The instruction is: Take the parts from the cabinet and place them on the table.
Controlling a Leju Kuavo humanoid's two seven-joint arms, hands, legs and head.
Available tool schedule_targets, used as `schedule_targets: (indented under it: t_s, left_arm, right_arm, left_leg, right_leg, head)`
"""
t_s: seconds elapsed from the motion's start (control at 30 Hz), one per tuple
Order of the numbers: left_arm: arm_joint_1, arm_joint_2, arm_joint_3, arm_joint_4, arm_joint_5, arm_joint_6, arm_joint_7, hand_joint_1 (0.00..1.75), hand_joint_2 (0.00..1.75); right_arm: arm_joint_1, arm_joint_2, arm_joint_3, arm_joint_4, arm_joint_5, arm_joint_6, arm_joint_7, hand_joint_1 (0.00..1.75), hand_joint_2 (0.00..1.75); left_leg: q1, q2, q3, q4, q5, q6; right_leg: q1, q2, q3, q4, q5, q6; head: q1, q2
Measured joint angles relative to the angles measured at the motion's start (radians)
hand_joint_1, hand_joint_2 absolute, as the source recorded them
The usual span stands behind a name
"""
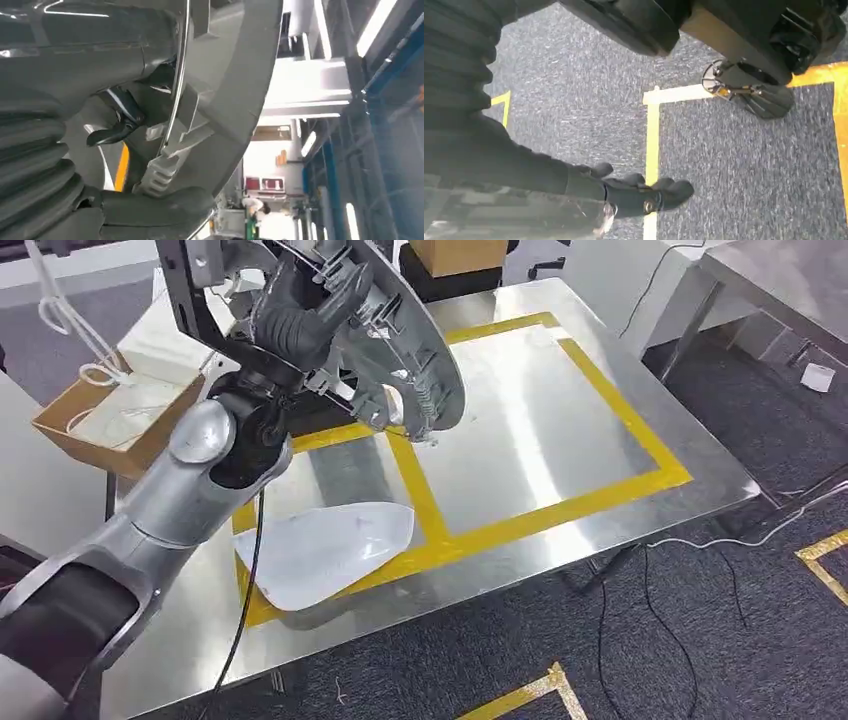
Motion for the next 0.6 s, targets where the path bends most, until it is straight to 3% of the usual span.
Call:
schedule_targets:
  t_s: [0.03, 0.07, 0.1, 0.17, 0.2, 0.23, 0.33, 0.37, 0.4, 0.5, 0.53, 0.57, 0.6]
  left_arm:
    - [0.016, 0.006, 0.0, 0.013, 0.005, 0.003, -0.005, 0.0, 1.75]
    - [0.031, 0.013, 0.002, 0.026, 0.011, 0.005, -0.009, 0.0, 1.75]
    - [0.043, 0.021, 0.003, 0.038, 0.015, 0.007, -0.01, 0.0, 1.75]
    - [0.062, 0.039, 0.01, 0.065, 0.021, 0.015, -0.011, 0.0, 1.75]
    - [0.069, 0.046, 0.016, 0.076, 0.027, 0.019, -0.012, 0.0, 1.75]
    - [0.079, 0.054, 0.022, 0.086, 0.033, 0.024, -0.01, 0.0, 1.75]
    - [0.114, 0.074, 0.038, 0.112, 0.035, 0.04, 0.007, 0.0, 1.75]
    - [0.116, 0.079, 0.039, 0.119, 0.035, 0.045, 0.014, 0.0, 1.75]
    - [0.12, 0.085, 0.044, 0.127, 0.035, 0.05, 0.019, 0.0, 1.75]
    - [0.137, 0.102, 0.063, 0.147, 0.035, 0.061, 0.023, 0.0, 1.75]
    - [0.141, 0.108, 0.068, 0.152, 0.038, 0.063, 0.023, 0.0, 1.75]
    - [0.145, 0.113, 0.072, 0.157, 0.038, 0.064, 0.023, 0.0, 1.75]
    - [0.147, 0.117, 0.078, 0.16, 0.038, 0.064, 0.023, 0.0, 1.75]
  right_arm:
    - [0.003, 0.0, 0.0, 0.0, 0.0, 0.0, 0.0, 0.0, 0.0]
    - [0.006, 0.0, 0.0, 0.0, 0.0, 0.0, 0.0, 0.0, 0.0]
    - [0.009, 0.0, 0.0, 0.0, 0.0, 0.0, 0.0, 0.0, 0.0]
    - [0.015, 0.0, 0.0, 0.0, 0.0, 0.0, 0.0, 0.0, 0.0]
    - [0.017, -0.002, 0.0, 0.0, -0.001, 0.0, 0.0, 0.0, 0.0]
    - [0.018, -0.002, 0.0, 0.0, -0.001, 0.0, -0.001, 0.0, 0.0]
    - [0.025, -0.003, 0.0, 0.0, -0.004, -0.002, -0.002, 0.0, 0.0]
    - [0.027, -0.006, 0.0, 0.0, -0.005, -0.003, -0.002, 0.0, 0.0]
    - [0.027, -0.004, 0.0, 0.0, -0.006, -0.003, -0.002, 0.0, 0.0]
    - [0.028, -0.002, 0.0, 0.0, -0.008, -0.003, -0.002, 0.0, 0.0]
    - [0.031, -0.002, 0.0, 0.0, -0.009, -0.003, -0.002, 0.0, 0.0]
    - [0.033, -0.002, 0.0, 0.0, -0.009, -0.003, -0.002, 0.0, 0.0]
    - [0.034, -0.002, 0.0, 0.0, -0.009, -0.003, -0.002, 0.0, 0.0]
  left_leg:
    - [0.0, 0.0, -0.019, 0.034, -0.001, -0.003]
    - [0.001, 0.002, -0.014, 0.017, 0.022, -0.005]
    - [0.001, 0.003, 0.01, -0.035, 0.06, -0.007]
    - [0.004, 0.006, 0.1, -0.211, 0.144, -0.008]
    - [0.001, 0.005, 0.113, -0.225, 0.118, -0.003]
    - [0.001, 0.004, 0.11, -0.231, 0.124, 0.011]
    - [-0.002, 0.004, 0.108, -0.231, 0.125, 0.025]
    - [0.003, 0.006, 0.109, -0.233, 0.127, 0.029]
    - [0.004, 0.007, 0.109, -0.233, 0.127, 0.032]
    - [0.002, 0.014, 0.109, -0.233, 0.126, 0.037]
    - [0.002, 0.016, 0.109, -0.233, 0.126, 0.037]
    - [0.001, 0.017, 0.11, -0.233, 0.126, 0.037]
    - [-0.001, 0.017, 0.11, -0.233, 0.126, 0.037]
  right_leg:
    - [0.0, 0.002, 0.0, 0.001, -0.001, -0.001]
    - [-0.001, 0.006, 0.0, 0.003, -0.002, 0.0]
    - [-0.002, 0.008, 0.0, 0.007, -0.004, 0.002]
    - [-0.004, 0.013, -0.001, 0.024, -0.017, 0.011]
    - [0.002, 0.015, -0.009, 0.032, -0.023, 0.018]
    - [0.003, 0.017, -0.015, 0.045, -0.025, 0.022]
    - [-0.001, 0.018, -0.016, 0.041, -0.024, 0.028]
    - [-0.001, 0.015, -0.018, 0.048, -0.035, 0.034]
    - [-0.002, 0.009, -0.031, 0.079, -0.059, 0.043]
    - [-0.012, -0.001, -0.136, 0.3, -0.163, 0.056]
    - [-0.013, -0.002, -0.164, 0.351, -0.172, 0.056]
    - [-0.013, -0.001, -0.166, 0.35, -0.157, 0.053]
    - [-0.012, -0.001, -0.146, 0.303, -0.121, 0.048]
  head:
    - [0.0, 0.0]
    - [0.0, 0.0]
    - [0.0, 0.0]
    - [0.0, 0.0]
    - [0.001, 0.0]
    - [0.0, 0.0]
    - [0.0, 0.0]
    - [-0.002, 0.0]
    - [0.006, 0.0]
    - [0.006, 0.0]
    - [0.007, 0.0]
    - [0.006, 0.0]
    - [0.007, 0.0]
